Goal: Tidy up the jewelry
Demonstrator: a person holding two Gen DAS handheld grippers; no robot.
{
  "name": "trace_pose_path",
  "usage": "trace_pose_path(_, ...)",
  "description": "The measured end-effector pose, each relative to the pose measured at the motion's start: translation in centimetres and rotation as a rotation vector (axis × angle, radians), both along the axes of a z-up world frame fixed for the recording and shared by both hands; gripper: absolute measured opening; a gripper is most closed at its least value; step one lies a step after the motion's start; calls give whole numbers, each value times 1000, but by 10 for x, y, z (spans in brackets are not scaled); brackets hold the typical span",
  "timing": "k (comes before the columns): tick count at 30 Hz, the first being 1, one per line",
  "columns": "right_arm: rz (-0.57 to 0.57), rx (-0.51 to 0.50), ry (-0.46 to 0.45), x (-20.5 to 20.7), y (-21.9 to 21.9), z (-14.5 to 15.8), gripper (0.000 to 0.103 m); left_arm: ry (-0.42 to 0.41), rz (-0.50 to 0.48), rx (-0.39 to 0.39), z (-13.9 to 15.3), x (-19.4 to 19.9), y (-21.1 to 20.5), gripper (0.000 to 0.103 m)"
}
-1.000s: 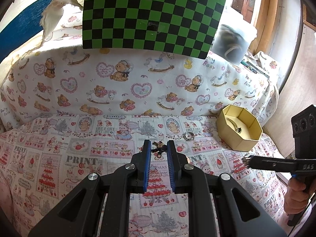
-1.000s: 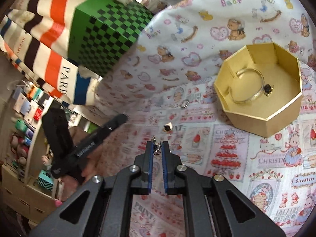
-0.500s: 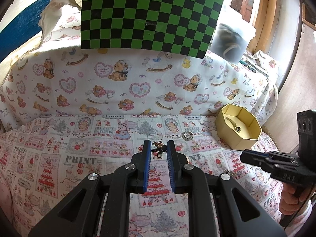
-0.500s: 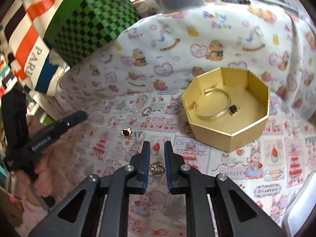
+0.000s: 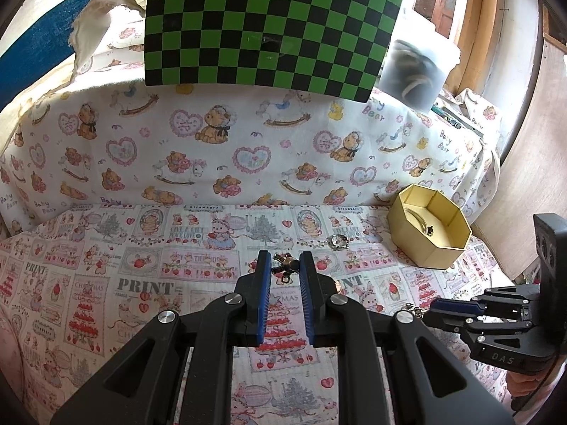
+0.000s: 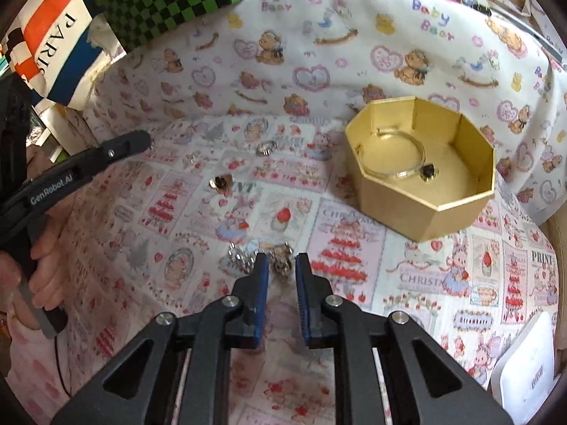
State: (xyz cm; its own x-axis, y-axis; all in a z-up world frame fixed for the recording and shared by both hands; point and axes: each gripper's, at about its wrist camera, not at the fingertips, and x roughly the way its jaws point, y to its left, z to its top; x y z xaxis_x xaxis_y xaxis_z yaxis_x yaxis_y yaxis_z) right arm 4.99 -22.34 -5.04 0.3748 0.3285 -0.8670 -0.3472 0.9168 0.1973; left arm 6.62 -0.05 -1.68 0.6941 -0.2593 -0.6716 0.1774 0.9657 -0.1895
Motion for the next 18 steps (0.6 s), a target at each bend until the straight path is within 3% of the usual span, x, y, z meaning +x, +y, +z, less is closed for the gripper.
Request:
trace_pose_path(3, 1, 14, 30, 4, 0, -9, 14, 1, -2, 2, -1, 0, -1, 15)
trace_pose_path(4, -6, 30, 27, 4, -2, -9, 8, 1, -3, 3, -1, 0, -1, 15)
trace_pose_path(8, -51, 74, -23, 3, -11, 2, 6, -3, -7, 4, 0, 0, -1, 15)
trace_pose_path(15, -4, 405, -89, 0, -33, 27, 6, -2, -5, 2, 0, 0, -1, 15)
trace_pose_path(18, -2, 432, -142, -5, -36, 34, 6, -5, -7, 1, 1, -1, -1, 15)
